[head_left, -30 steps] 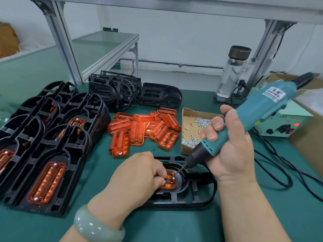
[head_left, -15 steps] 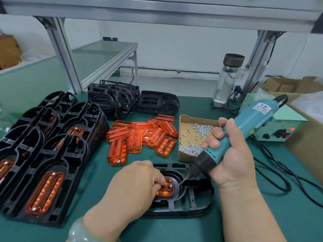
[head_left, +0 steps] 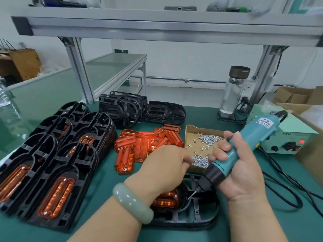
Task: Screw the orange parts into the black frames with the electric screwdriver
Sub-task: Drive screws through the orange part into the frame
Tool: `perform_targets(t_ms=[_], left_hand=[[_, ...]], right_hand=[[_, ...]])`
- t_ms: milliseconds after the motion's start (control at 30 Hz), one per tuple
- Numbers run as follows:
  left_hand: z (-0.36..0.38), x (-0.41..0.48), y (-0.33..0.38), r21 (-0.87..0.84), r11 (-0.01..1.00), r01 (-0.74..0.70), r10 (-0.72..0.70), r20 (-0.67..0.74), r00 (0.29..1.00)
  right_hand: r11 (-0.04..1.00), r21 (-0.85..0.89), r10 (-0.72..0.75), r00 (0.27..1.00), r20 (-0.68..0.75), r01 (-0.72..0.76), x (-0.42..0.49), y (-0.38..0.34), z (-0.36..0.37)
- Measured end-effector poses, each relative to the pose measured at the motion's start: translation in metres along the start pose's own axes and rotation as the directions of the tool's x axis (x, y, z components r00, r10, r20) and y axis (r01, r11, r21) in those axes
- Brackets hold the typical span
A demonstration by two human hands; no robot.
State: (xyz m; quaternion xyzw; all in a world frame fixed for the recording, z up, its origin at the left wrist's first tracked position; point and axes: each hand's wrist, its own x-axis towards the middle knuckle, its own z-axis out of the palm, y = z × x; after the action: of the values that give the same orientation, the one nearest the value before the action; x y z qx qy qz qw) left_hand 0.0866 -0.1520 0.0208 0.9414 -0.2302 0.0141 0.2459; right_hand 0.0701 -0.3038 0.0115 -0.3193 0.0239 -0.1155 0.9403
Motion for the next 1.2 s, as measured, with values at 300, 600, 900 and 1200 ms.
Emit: perform_targets(t_ms=[300,600,900,1200], left_hand=[[0.009,0.061,0.02,0.241,0.959,-0.146,0.094,0.214,0.972],[0.01,0.092,0.035,0.401,0.91,-0.102,-0.097,0.447,0.889],[0.012,0.089,0.041,0.436,0.889,-0.141,-0.068,0.429,0.901],[0.014,0.092,0.043,0.456,0.85,-0.261,0.016,0.474,0.88]], right_hand=[[1.0,0.007,0.022,0.999,-0.047,-0.022,0.004,-0.003,-0.002],[0.998,0.059,0.041,0.997,-0.063,-0.037,0.005,-0.005,0.001],[0.992,0.123,0.05,0.995,-0.082,-0.04,0.005,-0.007,0.002],[0.99,0.135,0.051,0.997,-0.066,-0.042,0.004,-0.006,0.003]])
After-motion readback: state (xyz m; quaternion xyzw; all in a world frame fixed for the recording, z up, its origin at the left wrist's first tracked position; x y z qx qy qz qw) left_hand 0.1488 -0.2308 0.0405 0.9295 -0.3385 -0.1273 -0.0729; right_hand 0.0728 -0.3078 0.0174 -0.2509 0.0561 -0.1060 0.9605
